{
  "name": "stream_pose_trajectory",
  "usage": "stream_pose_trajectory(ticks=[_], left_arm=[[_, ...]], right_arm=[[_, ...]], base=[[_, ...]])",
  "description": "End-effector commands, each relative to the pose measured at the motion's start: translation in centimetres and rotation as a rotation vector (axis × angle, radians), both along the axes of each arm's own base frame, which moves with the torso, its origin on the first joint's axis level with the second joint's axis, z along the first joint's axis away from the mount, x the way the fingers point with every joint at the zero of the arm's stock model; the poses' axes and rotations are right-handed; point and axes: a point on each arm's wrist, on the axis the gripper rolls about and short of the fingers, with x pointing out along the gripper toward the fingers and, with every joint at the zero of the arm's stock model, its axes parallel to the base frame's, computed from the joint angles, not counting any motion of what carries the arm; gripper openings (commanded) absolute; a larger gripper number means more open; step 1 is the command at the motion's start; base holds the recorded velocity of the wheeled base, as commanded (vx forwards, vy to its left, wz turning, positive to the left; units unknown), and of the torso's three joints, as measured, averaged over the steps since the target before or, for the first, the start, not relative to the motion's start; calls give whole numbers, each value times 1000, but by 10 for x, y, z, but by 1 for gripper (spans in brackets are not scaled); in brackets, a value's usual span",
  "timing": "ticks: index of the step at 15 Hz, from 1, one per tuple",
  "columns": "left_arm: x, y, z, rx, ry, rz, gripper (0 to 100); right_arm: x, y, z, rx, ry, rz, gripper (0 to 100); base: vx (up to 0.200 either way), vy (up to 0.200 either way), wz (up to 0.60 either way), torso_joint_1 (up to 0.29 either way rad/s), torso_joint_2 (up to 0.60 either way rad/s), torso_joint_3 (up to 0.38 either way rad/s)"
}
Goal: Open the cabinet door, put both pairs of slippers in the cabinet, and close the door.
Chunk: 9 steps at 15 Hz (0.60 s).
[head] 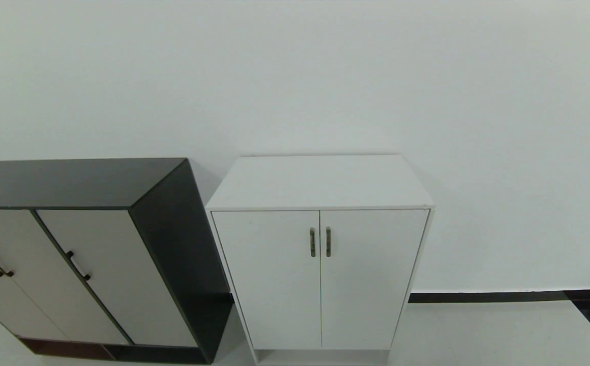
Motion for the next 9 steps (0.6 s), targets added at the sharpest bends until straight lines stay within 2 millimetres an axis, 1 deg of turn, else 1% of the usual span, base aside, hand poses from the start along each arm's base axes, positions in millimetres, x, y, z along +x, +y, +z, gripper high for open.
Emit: stream_pose_trajectory(ticks=[1,9], left_arm=[[0,0,0,0,0,0,0],[0,0,0,1,0,0,0]], right_arm=[[-2,0,0,-2,-30,-1,0],[-2,0,-1,-2,-28,3,0]], base=[[0,0,0,0,0,0],[0,0,0,0,0,0]])
